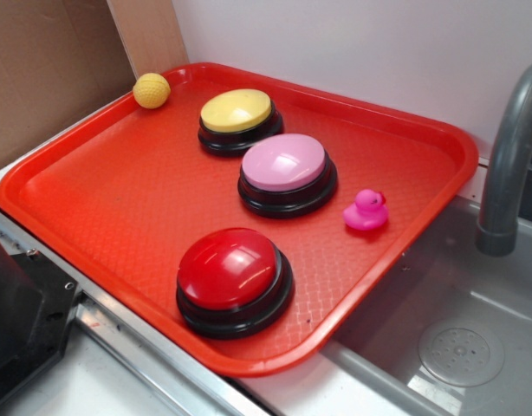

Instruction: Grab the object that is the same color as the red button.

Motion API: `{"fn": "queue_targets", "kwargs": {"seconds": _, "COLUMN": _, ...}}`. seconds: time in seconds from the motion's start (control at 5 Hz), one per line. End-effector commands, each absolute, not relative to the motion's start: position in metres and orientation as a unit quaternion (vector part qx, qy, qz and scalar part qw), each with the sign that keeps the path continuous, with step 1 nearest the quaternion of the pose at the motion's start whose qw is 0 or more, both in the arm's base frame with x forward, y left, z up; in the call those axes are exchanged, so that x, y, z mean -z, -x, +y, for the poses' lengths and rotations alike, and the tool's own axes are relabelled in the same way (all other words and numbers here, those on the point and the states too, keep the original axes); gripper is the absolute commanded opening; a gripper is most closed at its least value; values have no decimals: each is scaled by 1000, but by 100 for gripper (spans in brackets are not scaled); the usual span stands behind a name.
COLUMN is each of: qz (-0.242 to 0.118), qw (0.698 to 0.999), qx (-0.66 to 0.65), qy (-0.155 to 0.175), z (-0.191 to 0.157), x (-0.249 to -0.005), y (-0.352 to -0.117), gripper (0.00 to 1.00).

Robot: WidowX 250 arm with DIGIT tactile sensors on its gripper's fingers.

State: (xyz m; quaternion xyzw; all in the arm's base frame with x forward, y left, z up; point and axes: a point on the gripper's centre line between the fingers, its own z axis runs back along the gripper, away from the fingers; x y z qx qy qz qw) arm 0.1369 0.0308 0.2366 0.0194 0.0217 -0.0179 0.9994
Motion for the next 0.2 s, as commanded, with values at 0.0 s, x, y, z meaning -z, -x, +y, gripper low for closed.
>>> {"fn": "queue_targets", "kwargs": {"seconds": 0.0, "qz": -10, "qw": 999, "qx": 21, "qy": -35, "z": 37, "x": -243, "y": -129, "gripper": 0}}
